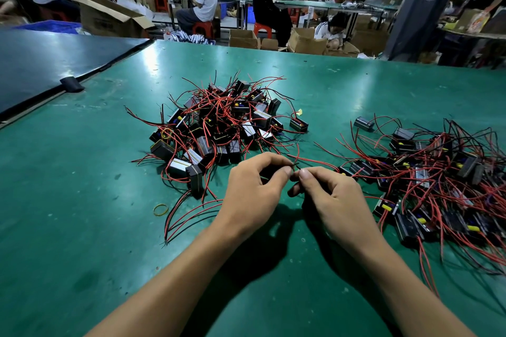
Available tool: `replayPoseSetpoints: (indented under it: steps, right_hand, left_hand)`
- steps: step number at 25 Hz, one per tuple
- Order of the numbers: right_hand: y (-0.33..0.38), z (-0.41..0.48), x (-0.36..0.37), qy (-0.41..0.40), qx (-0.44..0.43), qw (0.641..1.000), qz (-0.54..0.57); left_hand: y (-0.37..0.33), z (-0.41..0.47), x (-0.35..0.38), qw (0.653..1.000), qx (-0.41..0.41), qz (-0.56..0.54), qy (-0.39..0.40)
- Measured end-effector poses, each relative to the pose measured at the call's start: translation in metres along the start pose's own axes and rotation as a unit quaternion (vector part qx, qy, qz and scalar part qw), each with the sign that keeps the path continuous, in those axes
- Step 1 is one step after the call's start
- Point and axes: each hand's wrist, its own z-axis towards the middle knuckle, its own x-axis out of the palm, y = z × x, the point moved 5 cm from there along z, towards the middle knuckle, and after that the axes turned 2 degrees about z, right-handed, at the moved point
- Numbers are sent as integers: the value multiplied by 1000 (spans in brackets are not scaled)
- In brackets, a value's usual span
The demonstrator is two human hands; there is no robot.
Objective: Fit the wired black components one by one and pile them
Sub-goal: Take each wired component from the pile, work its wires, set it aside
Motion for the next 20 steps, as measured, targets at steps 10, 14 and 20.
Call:
replayPoseSetpoints:
  steps: [10, 14, 20]
  right_hand:
    - [3, -3, -1, 0, 20, 1000, 17]
    - [3, -2, -2, -1, 22, 1000, 21]
    - [4, -2, -1, 3, 14, 1000, 8]
  left_hand:
    - [3, 0, 0, 999, -28, -22, -2]
    - [4, 0, 1, 999, -29, -23, -1]
    - [2, 1, 2, 999, -15, -31, -14]
